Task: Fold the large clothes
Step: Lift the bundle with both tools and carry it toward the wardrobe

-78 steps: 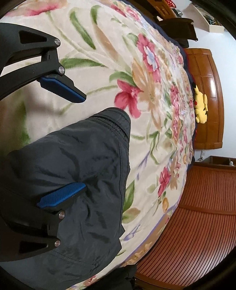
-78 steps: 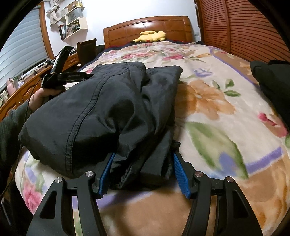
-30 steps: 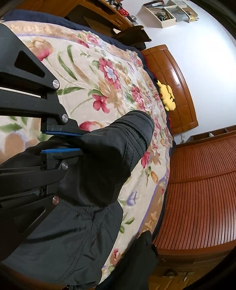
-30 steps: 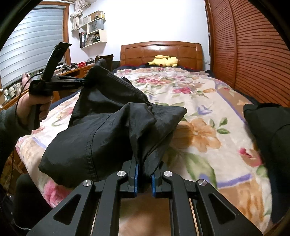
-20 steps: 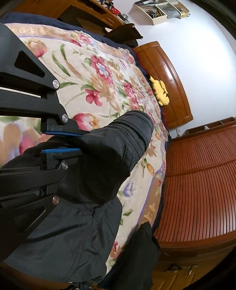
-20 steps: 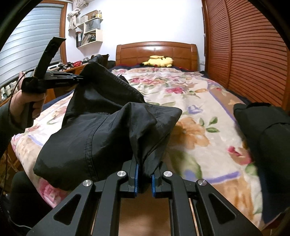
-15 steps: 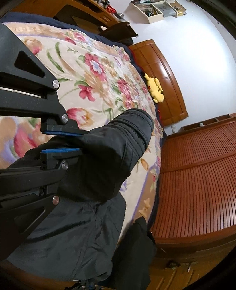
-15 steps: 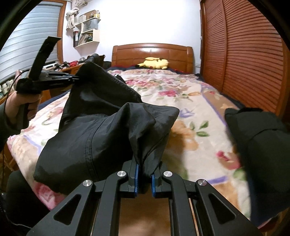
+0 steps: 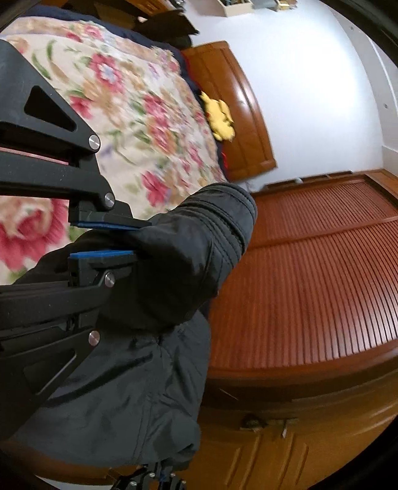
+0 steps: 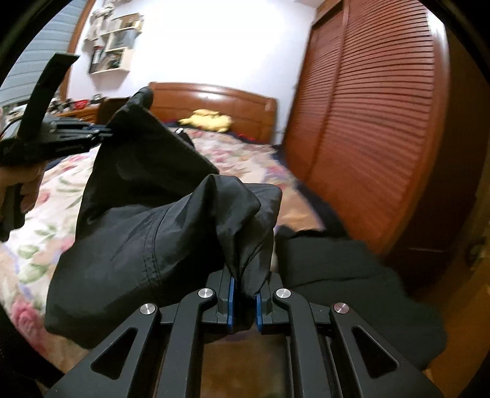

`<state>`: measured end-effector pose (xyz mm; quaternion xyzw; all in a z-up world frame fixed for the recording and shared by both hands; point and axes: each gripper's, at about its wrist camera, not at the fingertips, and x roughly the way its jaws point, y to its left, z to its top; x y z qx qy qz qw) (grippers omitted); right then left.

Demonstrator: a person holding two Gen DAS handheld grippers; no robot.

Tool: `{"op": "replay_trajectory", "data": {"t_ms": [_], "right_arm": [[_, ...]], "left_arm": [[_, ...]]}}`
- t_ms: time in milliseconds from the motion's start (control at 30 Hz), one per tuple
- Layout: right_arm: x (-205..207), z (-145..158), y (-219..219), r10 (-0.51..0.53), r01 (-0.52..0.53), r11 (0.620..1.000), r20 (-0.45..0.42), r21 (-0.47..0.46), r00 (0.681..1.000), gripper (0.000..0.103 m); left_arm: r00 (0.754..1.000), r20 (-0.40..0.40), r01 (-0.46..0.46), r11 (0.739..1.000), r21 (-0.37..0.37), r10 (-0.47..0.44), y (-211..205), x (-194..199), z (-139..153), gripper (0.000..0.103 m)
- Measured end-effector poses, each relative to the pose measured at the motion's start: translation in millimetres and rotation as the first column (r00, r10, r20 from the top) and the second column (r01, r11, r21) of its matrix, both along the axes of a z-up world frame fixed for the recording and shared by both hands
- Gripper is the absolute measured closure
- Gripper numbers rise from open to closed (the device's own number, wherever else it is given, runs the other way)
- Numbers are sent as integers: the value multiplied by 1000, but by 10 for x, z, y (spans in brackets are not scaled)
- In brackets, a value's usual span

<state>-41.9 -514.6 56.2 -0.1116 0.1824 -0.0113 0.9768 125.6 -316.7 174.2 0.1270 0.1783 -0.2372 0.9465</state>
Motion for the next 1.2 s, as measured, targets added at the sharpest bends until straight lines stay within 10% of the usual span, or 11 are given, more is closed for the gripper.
{"op": "replay_trajectory", "data": {"t_ms": [367, 600, 933, 1100, 1200], "right_arm": [[-416, 319, -838, -231, 231, 973, 71, 7, 970, 93], [-569, 154, -1298, -364, 360, 928, 30, 96, 931, 93], [-617, -215, -1015, -431, 436, 889, -65, 138, 900, 90], [-762, -66, -994, -483, 484, 861, -42, 159, 874, 55], [-961, 99, -817, -473, 462, 870, 28, 170, 881, 38]], "left_arm": [[986, 5, 167, 981, -101, -167, -1268, 232, 330, 91], [968, -112, 211, 969, -128, -226, -2012, 479, 15, 88], [969, -46, 238, 969, -65, -241, -1714, 145, -100, 53], [964, -67, 254, 965, -68, -258, -1359, -68, -263, 21], [959, -100, 257, 963, -75, -264, -1133, -193, -378, 20]]}}
